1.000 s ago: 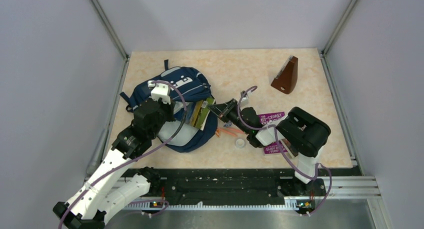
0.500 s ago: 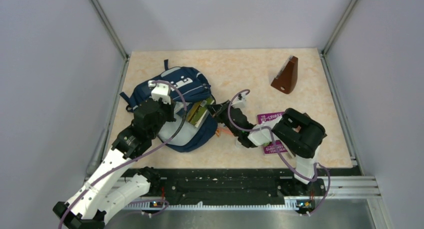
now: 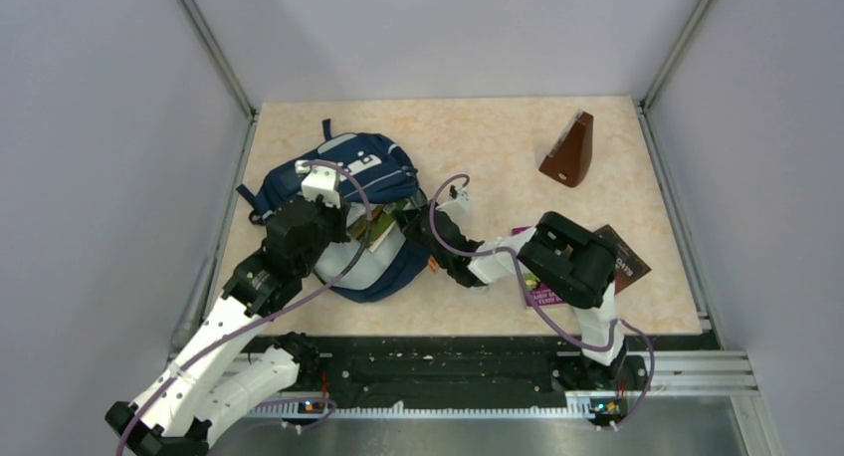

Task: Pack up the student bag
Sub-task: Place the book in the student bag.

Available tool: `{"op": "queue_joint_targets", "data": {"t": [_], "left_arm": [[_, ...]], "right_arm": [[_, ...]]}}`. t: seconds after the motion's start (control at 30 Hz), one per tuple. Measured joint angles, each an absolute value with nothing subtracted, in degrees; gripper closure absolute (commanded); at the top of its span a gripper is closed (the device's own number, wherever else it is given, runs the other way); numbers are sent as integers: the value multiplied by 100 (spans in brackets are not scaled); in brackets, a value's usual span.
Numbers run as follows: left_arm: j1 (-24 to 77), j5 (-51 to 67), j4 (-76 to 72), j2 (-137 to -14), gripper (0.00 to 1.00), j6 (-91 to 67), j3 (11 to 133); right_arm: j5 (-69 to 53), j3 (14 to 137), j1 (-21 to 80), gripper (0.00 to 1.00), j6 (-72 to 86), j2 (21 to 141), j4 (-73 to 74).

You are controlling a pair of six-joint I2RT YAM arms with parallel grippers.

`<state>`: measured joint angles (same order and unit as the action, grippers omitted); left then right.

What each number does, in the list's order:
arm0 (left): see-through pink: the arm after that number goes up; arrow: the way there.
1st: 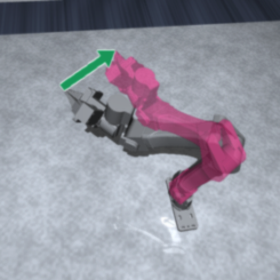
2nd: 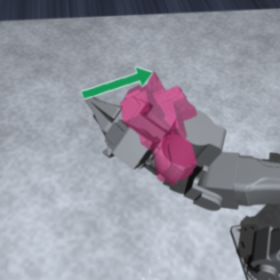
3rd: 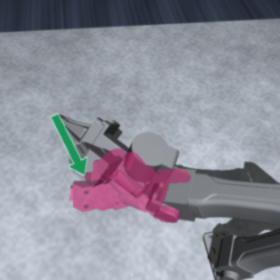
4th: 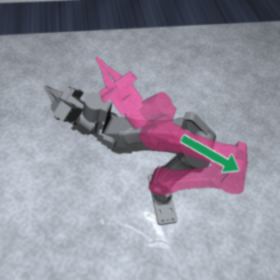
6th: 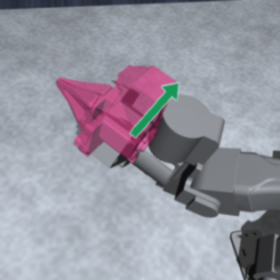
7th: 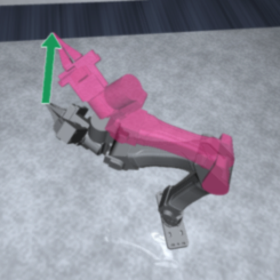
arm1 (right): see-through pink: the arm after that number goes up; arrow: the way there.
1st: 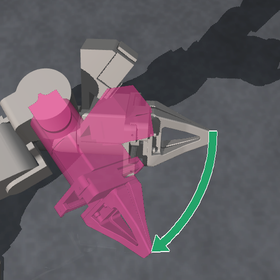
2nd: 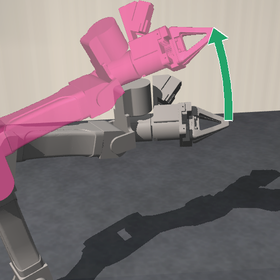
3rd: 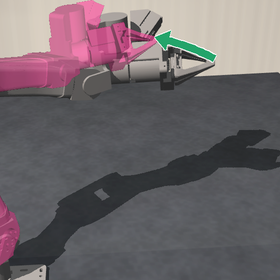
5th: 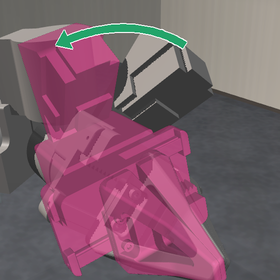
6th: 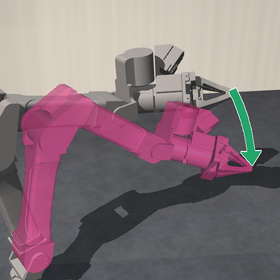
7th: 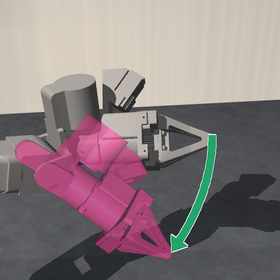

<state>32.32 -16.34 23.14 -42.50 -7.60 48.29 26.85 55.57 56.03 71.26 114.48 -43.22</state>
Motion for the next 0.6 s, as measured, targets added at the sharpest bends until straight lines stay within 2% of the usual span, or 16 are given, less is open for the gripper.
{"op": "queue_joint_targets", "data": {"t": [0.07, 0.13, 0.17, 0.23, 0.37, 0.47, 0.6], "left_arm": [[3232, -1634, 2311, -4250, 100, -760, 4829], [3232, -1634, 2314, -4248, 100, -760, 4829], [3234, -1634, 2314, -4248, 100, -760, 4829], [3234, -1634, 2314, -4248, 100, -760, 4829], [3234, -1629, 2311, -4248, 100, -760, 4829], [3234, -1632, 2311, -4246, 100, -760, 4829], [3234, -1632, 2311, -4246, 100, -760, 4829]], "right_arm": [[2674, 5511, 5607, 72, 7037, 11452, -4386], [2668, 5308, 5614, 60, 6825, 11424, -4576], [2740, 4831, 5640, 51, 6449, 11321, -4580], [2762, 4683, 5647, 44, 6272, 11251, -4595], [2875, 4320, 5653, 38, 5334, 10578, -4449], [2797, 4300, 5557, 37, 4659, 10125, -4276], [2012, 4303, 5146, 38, 3900, 9830, -4091]]}}
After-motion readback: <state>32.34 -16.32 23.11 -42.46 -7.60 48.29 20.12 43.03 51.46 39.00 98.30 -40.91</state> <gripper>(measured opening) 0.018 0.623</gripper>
